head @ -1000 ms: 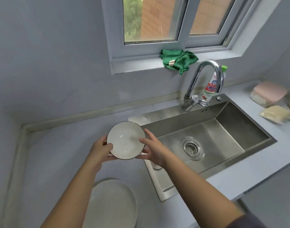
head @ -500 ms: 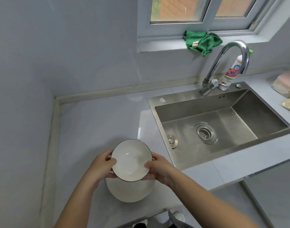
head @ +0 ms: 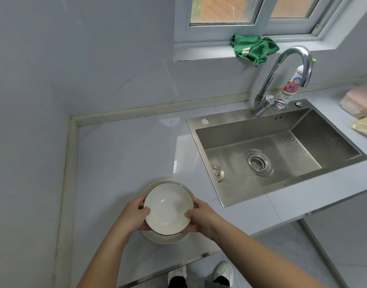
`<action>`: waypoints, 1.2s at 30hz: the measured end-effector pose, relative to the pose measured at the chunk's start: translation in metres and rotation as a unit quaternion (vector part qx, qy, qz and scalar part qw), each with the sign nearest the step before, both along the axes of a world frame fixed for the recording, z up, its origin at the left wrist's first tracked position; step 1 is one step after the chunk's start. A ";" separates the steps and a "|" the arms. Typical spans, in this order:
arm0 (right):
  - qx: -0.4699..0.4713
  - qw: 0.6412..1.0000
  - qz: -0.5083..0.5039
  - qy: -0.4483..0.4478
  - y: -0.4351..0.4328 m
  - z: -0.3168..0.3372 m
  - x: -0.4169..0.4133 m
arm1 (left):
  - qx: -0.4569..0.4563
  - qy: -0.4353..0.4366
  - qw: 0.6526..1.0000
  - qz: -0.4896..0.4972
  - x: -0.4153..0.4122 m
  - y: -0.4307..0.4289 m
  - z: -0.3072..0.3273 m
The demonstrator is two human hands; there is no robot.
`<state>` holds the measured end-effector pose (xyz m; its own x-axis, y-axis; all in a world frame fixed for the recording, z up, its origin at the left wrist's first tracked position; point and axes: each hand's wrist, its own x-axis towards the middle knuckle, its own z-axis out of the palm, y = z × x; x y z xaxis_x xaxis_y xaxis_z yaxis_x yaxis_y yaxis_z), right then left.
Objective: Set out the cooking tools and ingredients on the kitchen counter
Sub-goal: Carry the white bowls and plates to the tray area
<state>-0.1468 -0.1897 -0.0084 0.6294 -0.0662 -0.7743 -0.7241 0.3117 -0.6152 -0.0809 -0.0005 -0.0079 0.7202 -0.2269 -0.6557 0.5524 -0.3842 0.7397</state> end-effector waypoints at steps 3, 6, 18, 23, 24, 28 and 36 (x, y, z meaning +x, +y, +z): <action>-0.011 1.000 0.003 0.000 0.001 -0.001 0.000 | 0.007 -0.003 1.000 0.002 -0.001 -0.001 -0.002; -0.029 0.999 0.015 -0.003 0.002 -0.003 0.001 | 0.015 -0.012 1.000 0.002 -0.001 -0.001 -0.004; -0.447 0.868 0.211 -0.046 -0.007 -0.005 -0.005 | 0.230 -0.187 0.955 -0.026 -0.007 0.004 -0.020; -0.260 0.957 0.125 -0.016 -0.008 -0.008 -0.005 | 0.139 -0.053 0.989 0.015 -0.004 0.002 -0.014; -0.236 0.966 0.110 -0.012 -0.008 -0.008 -0.005 | 0.122 -0.037 0.991 0.025 -0.003 0.001 -0.013; -0.206 0.976 0.071 -0.024 -0.010 -0.010 -0.008 | 0.075 -0.003 0.996 0.049 -0.001 -0.007 -0.010; -0.118 0.988 -0.078 -0.062 -0.046 0.003 -0.026 | 0.009 -0.058 0.998 0.004 -0.006 -0.056 0.016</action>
